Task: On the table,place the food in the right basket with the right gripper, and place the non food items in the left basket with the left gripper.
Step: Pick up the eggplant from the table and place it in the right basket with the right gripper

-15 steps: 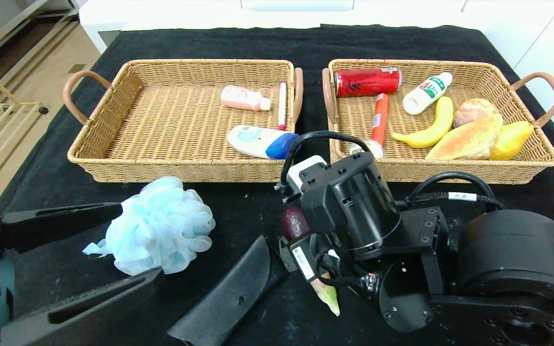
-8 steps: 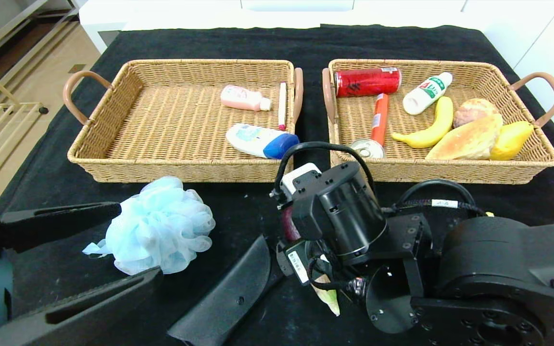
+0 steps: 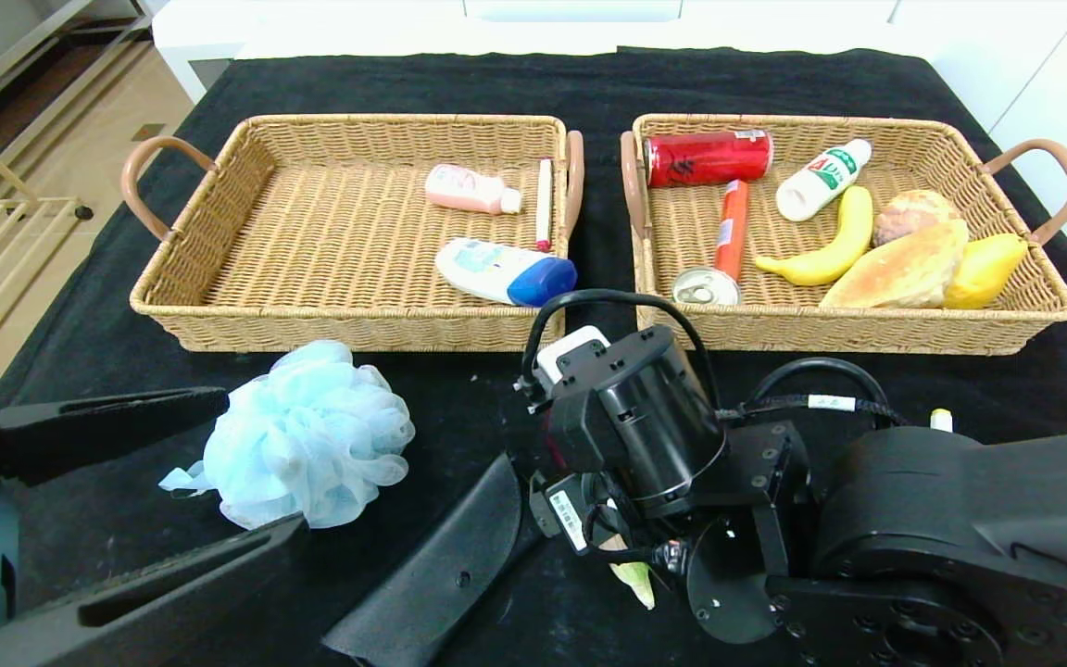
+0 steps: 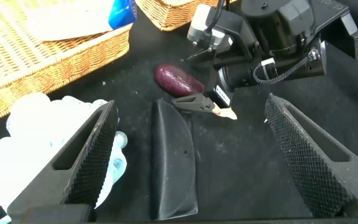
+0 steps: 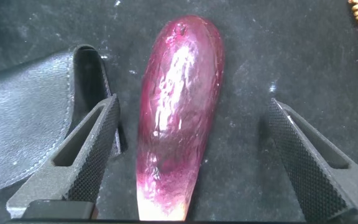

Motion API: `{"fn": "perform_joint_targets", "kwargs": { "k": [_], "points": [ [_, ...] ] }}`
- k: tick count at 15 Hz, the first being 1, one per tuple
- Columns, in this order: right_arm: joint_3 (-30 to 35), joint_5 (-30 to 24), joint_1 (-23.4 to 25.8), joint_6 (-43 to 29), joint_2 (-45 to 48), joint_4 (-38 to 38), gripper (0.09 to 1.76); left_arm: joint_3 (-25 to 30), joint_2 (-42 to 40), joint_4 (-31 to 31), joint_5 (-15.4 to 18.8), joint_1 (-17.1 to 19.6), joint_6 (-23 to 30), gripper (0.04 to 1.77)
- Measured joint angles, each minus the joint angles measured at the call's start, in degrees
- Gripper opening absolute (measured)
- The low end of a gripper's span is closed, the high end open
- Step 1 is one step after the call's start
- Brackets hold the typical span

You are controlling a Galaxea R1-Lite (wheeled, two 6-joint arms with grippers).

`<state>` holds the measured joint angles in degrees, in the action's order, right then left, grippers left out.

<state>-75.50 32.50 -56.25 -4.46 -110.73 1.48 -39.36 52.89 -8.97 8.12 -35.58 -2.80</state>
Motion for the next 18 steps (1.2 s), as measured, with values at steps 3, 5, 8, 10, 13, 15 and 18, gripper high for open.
{"fn": "perform_joint_targets", "kwargs": {
  "k": [3, 5, 8, 10, 13, 15, 18],
  "points": [
    [0.1, 0.0, 0.1, 0.0, -0.4, 0.0, 1.6, 0.0, -0.1, 0.0, 0.0, 0.0, -0.3, 1.72],
    [0.1, -0.1, 0.2, 0.0, -0.5, 0.6, 1.26, 0.0, -0.1, 0.0, 0.0, 0.0, -0.3, 1.72],
    [0.1, -0.1, 0.5, 0.0, -0.6, 0.9, 0.89, 0.0, -0.2, 0.0, 0.0, 0.0, -0.3, 1.72],
    [0.2, -0.1, 0.6, 0.0, -0.7, 1.0, 0.81, 0.1, -0.2, 0.0, 0.0, 0.0, -0.3, 1.72],
    [0.2, -0.1, 0.6, 0.0, -0.7, 1.0, 0.81, 0.1, -0.2, 0.0, 0.0, 0.0, -0.3, 1.72],
    [0.3, -0.2, 0.6, 0.0, -0.7, 1.0, 0.81, 0.1, -0.1, 0.0, 0.0, 0.0, -0.3, 1.72],
    [0.3, -0.3, 0.6, 0.0, -0.7, 1.0, 0.81, 0.1, -0.1, 0.0, 0.0, 0.0, -0.3, 1.72]
  ]
}}
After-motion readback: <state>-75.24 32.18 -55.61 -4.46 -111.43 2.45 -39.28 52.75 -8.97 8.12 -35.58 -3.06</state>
